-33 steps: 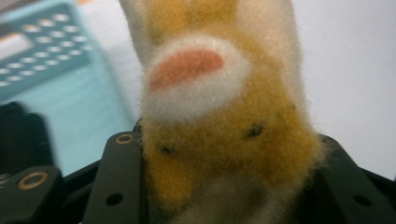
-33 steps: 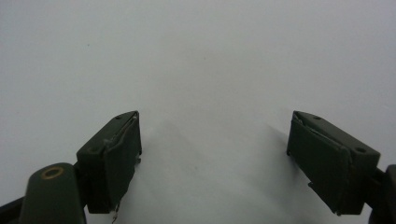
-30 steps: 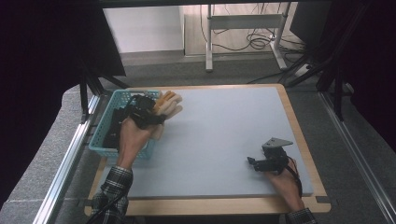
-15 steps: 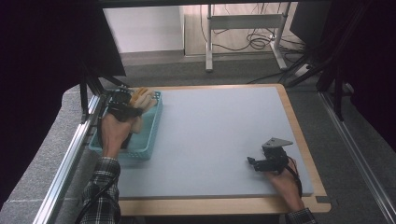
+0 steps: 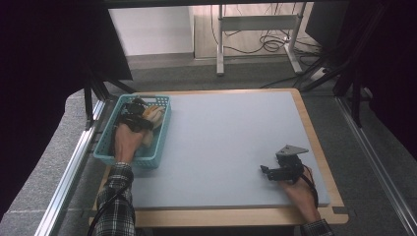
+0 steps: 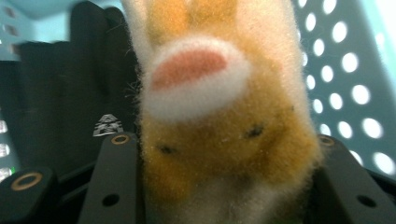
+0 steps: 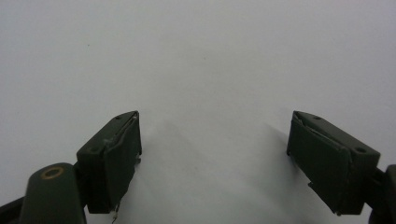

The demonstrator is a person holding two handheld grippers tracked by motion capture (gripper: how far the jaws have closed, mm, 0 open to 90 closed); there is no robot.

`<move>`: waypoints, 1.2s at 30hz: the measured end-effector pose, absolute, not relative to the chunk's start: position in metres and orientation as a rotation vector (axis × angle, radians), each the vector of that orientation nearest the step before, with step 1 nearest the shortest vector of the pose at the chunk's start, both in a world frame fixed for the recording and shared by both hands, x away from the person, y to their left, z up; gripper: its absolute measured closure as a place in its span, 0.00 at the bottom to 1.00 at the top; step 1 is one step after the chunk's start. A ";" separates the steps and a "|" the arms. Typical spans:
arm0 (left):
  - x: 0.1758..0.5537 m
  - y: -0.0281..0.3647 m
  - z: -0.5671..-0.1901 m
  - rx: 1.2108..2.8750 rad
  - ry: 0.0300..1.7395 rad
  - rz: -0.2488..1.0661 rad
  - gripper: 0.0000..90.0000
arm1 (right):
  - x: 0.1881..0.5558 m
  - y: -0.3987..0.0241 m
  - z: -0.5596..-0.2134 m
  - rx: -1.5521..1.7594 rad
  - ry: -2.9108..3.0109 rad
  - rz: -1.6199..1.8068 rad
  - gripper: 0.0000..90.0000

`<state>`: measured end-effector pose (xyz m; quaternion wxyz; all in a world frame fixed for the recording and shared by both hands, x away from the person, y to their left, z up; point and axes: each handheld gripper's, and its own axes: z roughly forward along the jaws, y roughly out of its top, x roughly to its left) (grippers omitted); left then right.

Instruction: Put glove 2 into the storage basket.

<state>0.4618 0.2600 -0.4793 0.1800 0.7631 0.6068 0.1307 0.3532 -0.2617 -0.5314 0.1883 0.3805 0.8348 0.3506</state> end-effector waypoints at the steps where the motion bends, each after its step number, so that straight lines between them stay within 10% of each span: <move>1: 0.464 0.259 -0.483 2.166 1.717 0.362 0.56 | 0.353 -0.262 -0.531 1.070 2.348 0.986 0.19; 36: 0.465 0.264 -0.474 2.095 1.666 0.204 0.15 | 0.353 -0.262 -0.531 1.070 2.348 0.986 0.19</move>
